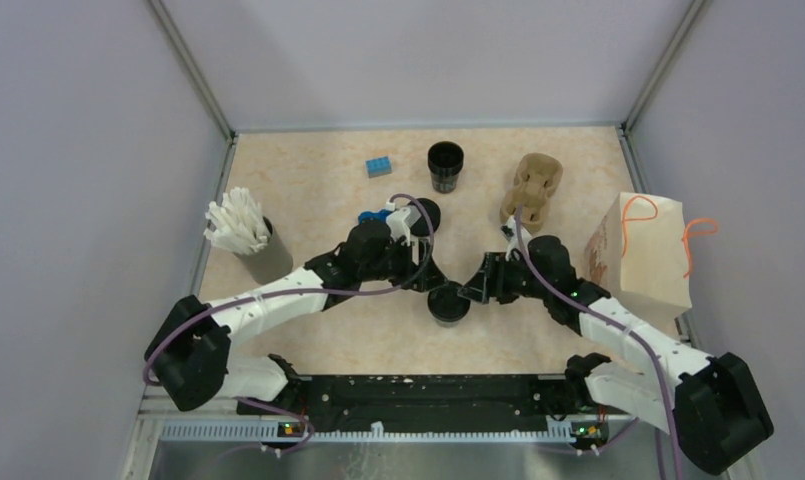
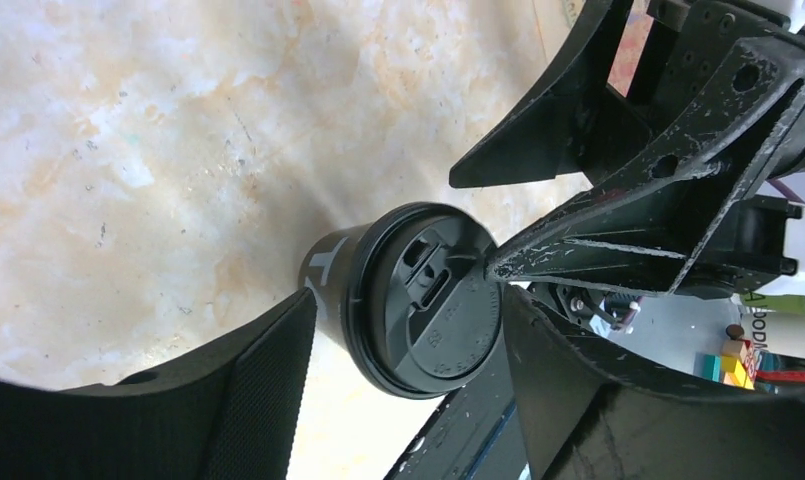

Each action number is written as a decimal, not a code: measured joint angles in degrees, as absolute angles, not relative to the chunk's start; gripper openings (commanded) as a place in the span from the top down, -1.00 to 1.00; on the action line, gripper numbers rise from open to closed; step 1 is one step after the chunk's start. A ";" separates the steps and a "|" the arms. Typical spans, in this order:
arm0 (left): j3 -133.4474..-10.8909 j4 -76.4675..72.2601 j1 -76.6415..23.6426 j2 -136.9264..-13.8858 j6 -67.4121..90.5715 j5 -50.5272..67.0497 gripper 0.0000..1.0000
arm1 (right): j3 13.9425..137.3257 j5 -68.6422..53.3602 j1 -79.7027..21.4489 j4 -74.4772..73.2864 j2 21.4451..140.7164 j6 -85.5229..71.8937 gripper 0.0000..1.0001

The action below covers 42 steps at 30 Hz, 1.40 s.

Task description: Pack the takeout coffee

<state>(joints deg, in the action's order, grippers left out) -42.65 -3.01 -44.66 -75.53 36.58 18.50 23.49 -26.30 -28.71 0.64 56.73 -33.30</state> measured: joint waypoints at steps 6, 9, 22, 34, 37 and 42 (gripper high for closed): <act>-47.13 5.41 -44.62 -72.29 31.70 14.96 -0.94 | 31.42 -23.79 -28.80 -9.67 55.16 -30.81 -0.62; -49.56 10.79 -44.62 -68.16 28.75 11.70 -0.97 | 35.16 -20.69 -29.76 -13.89 54.43 -29.47 -0.62; -52.49 27.38 -44.56 -39.59 15.79 -1.41 -0.97 | 48.93 4.82 -52.97 -27.55 62.33 -26.26 -0.86; -45.52 30.68 -44.56 -28.82 8.97 -3.77 -0.97 | 53.08 15.55 -58.89 -31.92 71.40 -23.55 -0.85; -43.22 30.65 -44.56 -27.27 8.19 -3.99 -0.98 | 53.41 15.55 -58.89 -32.18 72.25 -23.55 -0.85; -41.98 30.33 -44.56 -25.26 7.20 -4.60 -0.97 | 53.71 15.16 -59.07 -31.48 74.30 -23.55 -0.82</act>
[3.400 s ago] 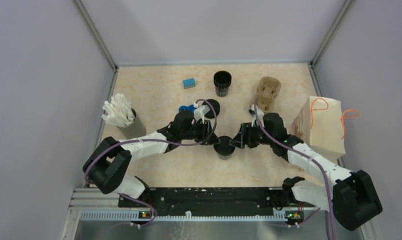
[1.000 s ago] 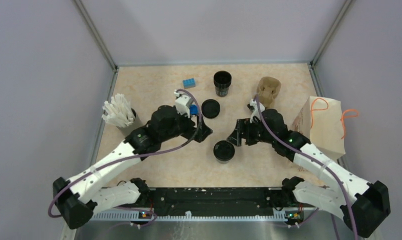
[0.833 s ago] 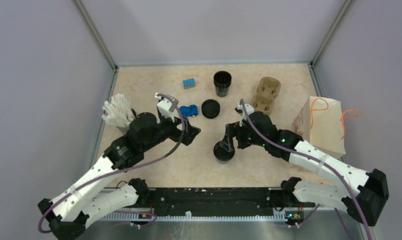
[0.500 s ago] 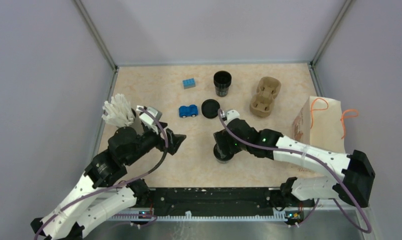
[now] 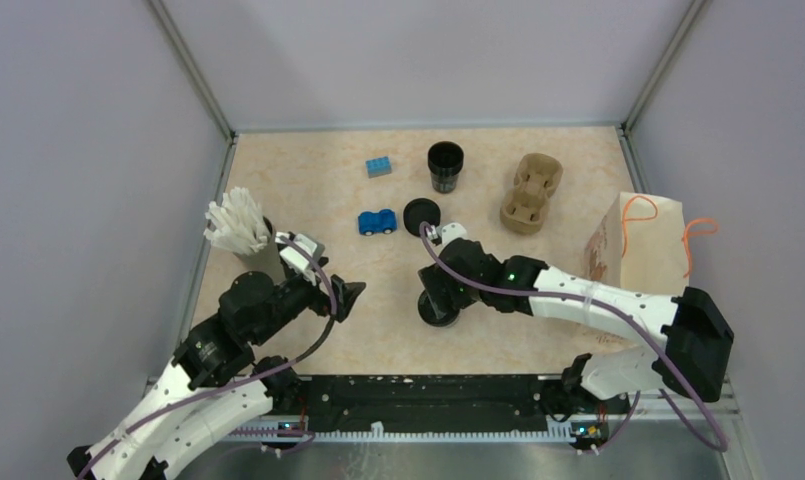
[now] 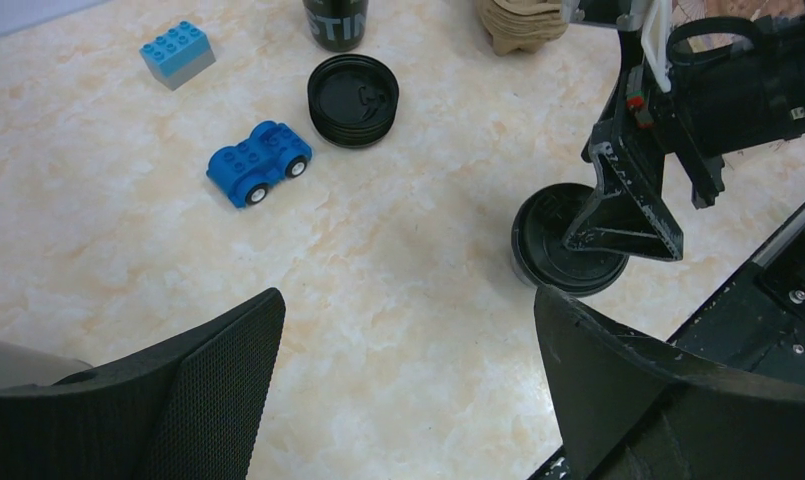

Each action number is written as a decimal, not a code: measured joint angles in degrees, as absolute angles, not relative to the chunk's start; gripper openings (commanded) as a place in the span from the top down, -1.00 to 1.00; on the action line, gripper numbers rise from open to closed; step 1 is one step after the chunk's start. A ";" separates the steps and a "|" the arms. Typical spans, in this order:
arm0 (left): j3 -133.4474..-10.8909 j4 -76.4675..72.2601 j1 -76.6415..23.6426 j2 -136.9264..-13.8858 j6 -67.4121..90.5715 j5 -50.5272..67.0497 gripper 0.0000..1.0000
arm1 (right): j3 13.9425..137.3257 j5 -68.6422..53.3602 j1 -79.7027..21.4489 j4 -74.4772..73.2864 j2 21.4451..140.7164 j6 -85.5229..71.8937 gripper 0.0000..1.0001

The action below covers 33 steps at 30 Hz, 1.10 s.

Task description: Pack the takeout coffee

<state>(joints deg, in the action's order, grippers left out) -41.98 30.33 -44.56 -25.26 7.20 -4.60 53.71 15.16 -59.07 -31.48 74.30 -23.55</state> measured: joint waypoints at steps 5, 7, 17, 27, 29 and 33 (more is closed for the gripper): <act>-41.87 29.98 -44.56 -24.75 6.63 -5.56 -0.97 | 53.71 14.63 -59.13 -30.68 74.94 -23.55 -0.72; -41.87 29.95 -44.56 -24.73 6.46 -5.72 -0.97 | 53.71 14.44 -59.13 -30.33 75.18 -23.57 -0.71; -41.67 29.98 -44.56 -24.32 6.04 -6.74 -0.98 | 53.71 14.98 -59.16 -30.57 73.78 -23.73 -0.82; -41.56 29.98 -44.56 -24.21 6.02 -7.38 -0.98 | 53.80 14.31 -59.27 -31.62 69.97 -24.08 -0.88; -41.56 29.98 -44.56 -24.21 6.02 -7.40 -0.98 | 53.80 14.50 -59.48 -32.21 70.28 -24.05 -0.88; -41.56 29.98 -44.56 -24.21 6.00 -7.44 -0.97 | 53.80 15.16 -59.96 -32.84 71.33 -24.03 -0.88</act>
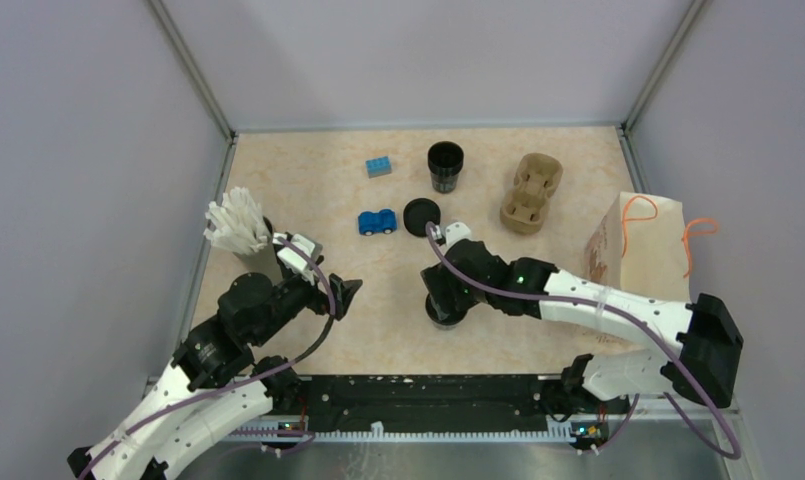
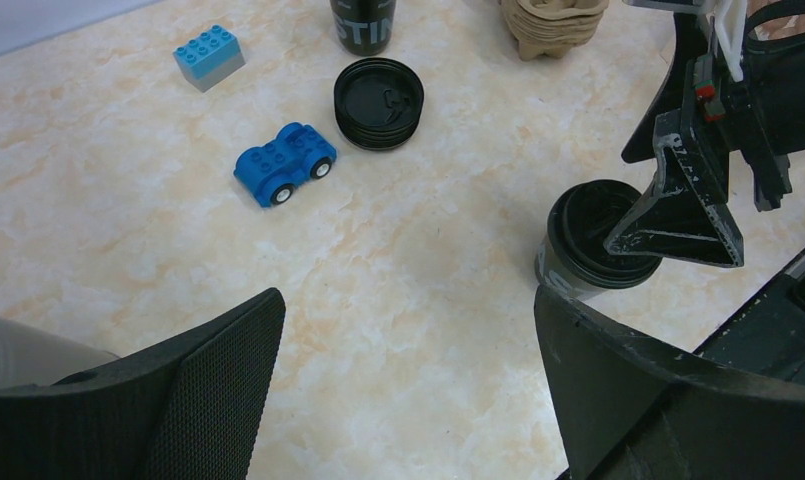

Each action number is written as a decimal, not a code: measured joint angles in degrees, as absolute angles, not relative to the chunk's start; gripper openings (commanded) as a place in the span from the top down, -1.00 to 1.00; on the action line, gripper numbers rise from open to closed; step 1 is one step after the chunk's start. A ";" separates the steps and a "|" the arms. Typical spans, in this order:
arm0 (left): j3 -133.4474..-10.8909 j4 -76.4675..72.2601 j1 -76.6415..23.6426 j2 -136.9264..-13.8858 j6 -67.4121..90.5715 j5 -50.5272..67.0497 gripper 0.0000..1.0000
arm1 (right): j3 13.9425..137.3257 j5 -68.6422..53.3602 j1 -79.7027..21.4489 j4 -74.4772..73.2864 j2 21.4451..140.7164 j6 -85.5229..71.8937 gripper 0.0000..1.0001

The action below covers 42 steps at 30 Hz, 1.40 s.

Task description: Pack the takeout coffee

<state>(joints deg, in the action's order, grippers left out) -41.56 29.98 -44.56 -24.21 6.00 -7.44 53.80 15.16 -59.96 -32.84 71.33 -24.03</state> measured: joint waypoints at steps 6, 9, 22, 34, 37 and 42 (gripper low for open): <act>-41.56 29.98 -44.56 -24.21 5.98 -7.86 -0.97 | 53.80 15.14 -60.27 -32.60 72.31 -23.97 -0.88; -41.56 29.98 -44.56 -24.21 5.96 -8.03 -0.97 | 53.80 15.11 -60.45 -32.47 72.79 -23.92 -0.89; -41.56 29.98 -44.56 -24.21 5.82 -8.47 -0.97 | 53.80 16.08 -61.76 -31.59 75.66 -23.55 -0.78; -41.56 29.98 -44.56 -24.21 5.82 -8.64 -0.98 | 50.48 14.68 -59.51 -26.30 71.72 -23.79 0.02; -41.56 29.98 -44.56 -24.18 5.82 -8.62 -0.97 | 47.37 12.86 -57.04 -23.40 69.12 -24.51 0.10; -41.56 29.95 -44.56 -24.27 5.96 -8.60 -0.97 | 43.29 10.02 -54.24 -19.70 65.52 -25.54 0.19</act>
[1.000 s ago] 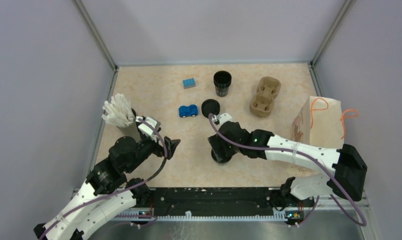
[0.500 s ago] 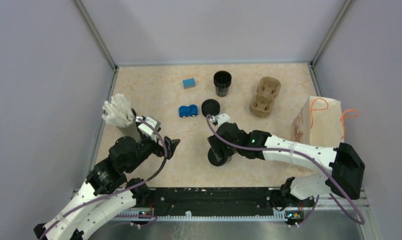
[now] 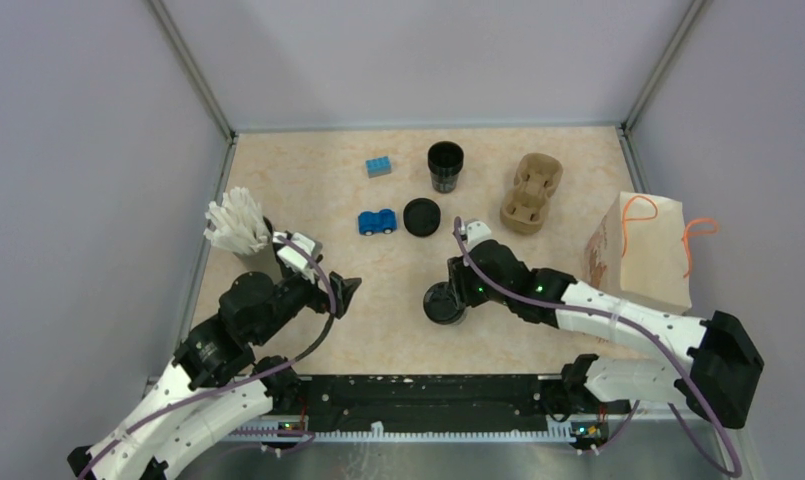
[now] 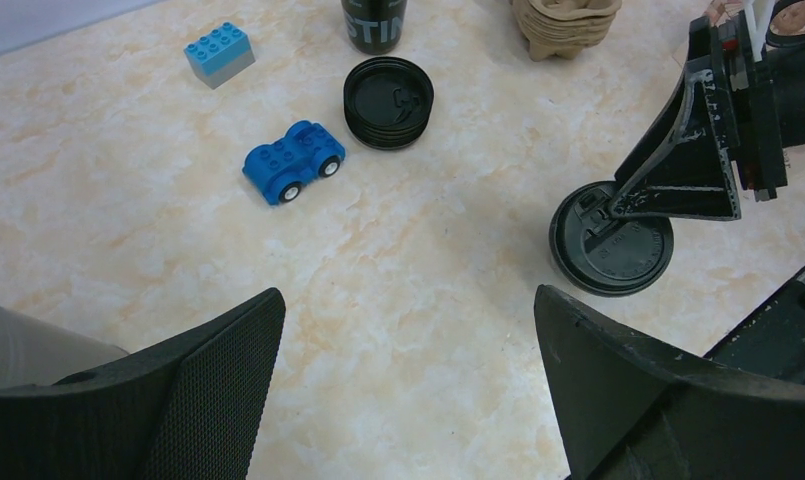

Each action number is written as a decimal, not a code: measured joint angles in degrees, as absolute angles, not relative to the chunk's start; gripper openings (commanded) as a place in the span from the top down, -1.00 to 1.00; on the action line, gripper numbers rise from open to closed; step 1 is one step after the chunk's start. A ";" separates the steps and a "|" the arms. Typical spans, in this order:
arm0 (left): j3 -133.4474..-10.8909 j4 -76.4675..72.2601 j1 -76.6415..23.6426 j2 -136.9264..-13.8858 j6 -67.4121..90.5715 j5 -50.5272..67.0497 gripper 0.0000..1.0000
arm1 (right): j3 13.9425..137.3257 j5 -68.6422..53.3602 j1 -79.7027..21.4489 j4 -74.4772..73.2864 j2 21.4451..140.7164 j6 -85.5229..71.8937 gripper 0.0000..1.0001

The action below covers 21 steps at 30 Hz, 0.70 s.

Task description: Pack the takeout coffee

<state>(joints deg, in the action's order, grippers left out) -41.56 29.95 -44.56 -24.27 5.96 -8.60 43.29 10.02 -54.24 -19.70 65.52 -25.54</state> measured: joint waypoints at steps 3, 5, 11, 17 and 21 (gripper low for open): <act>-41.56 29.85 -44.56 -25.45 6.48 -8.56 -0.97 | 41.50 8.91 -53.32 -18.17 64.05 -25.89 0.27; -41.56 29.82 -44.56 -26.96 7.16 -8.36 -0.97 | 40.42 8.51 -53.04 -17.58 62.96 -26.20 0.33; -41.56 29.78 -44.56 -32.71 8.27 -5.39 -0.98 | 37.95 7.40 -51.75 -16.29 60.27 -26.57 0.64; -41.54 29.71 -44.56 -32.62 8.45 -5.13 -0.97 | 37.43 7.18 -50.17 -15.73 59.75 -25.63 0.77; -41.52 29.56 -44.56 -31.22 8.45 -5.15 -0.97 | 36.64 7.07 -48.88 -14.11 59.57 -24.99 0.81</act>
